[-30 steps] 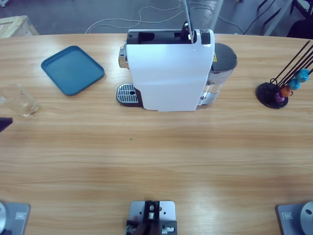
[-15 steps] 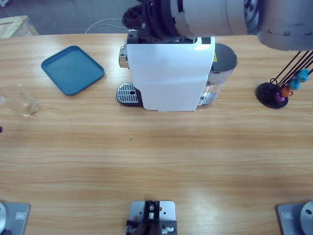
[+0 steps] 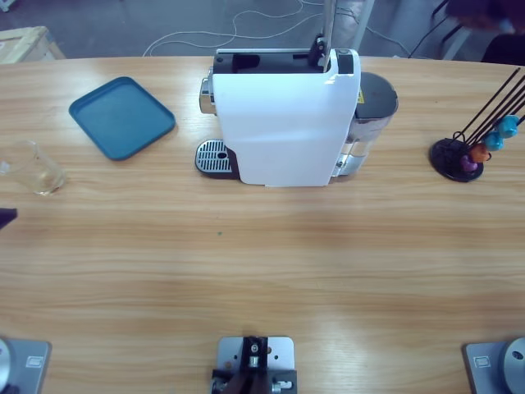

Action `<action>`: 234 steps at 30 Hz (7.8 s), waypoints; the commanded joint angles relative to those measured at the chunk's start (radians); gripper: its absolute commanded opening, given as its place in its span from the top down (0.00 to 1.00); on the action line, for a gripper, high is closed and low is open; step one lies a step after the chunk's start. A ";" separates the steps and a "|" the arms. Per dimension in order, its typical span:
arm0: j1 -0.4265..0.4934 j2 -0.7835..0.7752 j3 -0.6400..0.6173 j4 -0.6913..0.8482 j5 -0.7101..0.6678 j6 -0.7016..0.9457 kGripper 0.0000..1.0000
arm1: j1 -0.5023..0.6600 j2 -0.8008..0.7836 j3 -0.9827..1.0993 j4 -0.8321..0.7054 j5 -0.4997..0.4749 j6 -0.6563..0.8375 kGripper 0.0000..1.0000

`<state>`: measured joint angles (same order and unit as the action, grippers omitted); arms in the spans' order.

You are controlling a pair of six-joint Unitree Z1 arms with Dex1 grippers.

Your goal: Pour coffee

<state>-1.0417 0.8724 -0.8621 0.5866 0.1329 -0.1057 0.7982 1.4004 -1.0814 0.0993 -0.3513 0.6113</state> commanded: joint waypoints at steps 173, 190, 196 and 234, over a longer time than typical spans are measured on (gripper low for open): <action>0.612 0.853 0.768 -1.449 0.460 -0.108 1.00 | 0.142 -0.095 0.123 0.488 0.179 -0.254 0.00; 0.677 0.606 0.371 -1.071 -0.670 0.474 1.00 | 0.142 -0.131 0.111 0.450 0.092 -0.303 0.00; 0.689 0.861 0.286 -1.082 -0.798 0.648 1.00 | 0.142 -0.142 0.130 0.442 0.084 -0.307 0.00; 0.535 1.099 0.057 -1.000 -0.690 0.729 1.00 | 0.142 -0.152 0.138 0.434 0.065 -0.317 0.00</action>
<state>-0.4745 1.9237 -0.7761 -0.4442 -0.5815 0.6214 0.9324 1.2636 -0.9738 0.5471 -0.2525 0.3053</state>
